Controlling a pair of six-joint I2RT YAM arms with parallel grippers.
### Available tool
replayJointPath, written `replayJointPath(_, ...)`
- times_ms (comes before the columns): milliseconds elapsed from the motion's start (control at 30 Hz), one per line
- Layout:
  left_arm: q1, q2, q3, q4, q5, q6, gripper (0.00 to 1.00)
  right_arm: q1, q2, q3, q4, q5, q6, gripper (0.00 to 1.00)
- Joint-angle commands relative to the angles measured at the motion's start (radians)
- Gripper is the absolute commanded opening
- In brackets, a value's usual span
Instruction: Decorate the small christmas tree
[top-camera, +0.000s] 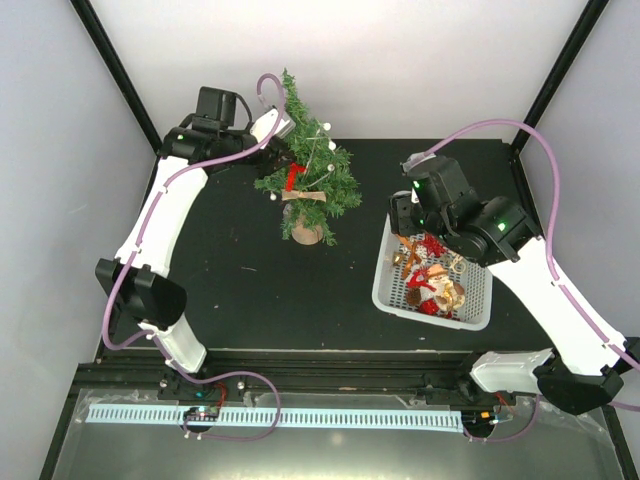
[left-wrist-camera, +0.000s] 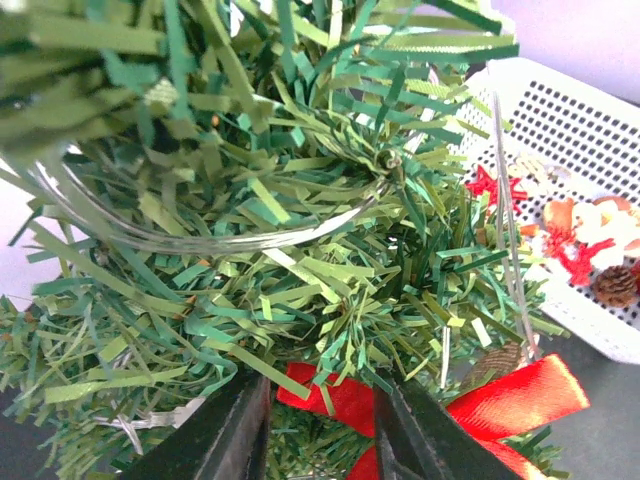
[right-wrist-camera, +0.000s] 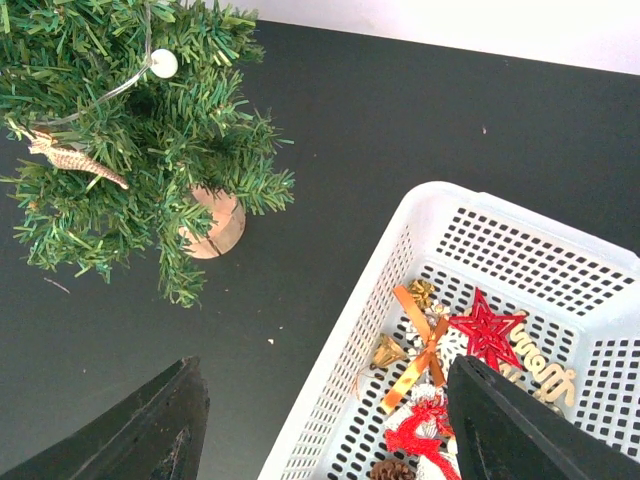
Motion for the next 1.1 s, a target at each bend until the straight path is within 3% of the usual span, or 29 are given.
replayJointPath(0,0.000,0.002,0.039,0.011,0.041,-0.045,0.33,-0.009,0.005,-0.002,0.020,-0.008,-0.013,0.67)
replayJointPath(200,0.000,0.006,0.039,0.009,0.033,-0.047,0.34,-0.013,0.007,-0.003,0.021,-0.015,-0.014,0.67)
replayJointPath(433,0.002,0.003,0.041,0.026,0.014,-0.066,0.24,-0.014,-0.001,-0.017,0.027,-0.015,-0.011,0.67)
replayJointPath(700,0.006,0.002,0.060,0.029,-0.003,-0.082,0.41,-0.016,-0.012,-0.032,0.032,-0.020,-0.007,0.67)
replayJointPath(1067,0.030,-0.024,0.075,0.002,-0.010,-0.096,0.55,-0.017,-0.021,-0.046,0.035,-0.021,-0.002,0.67)
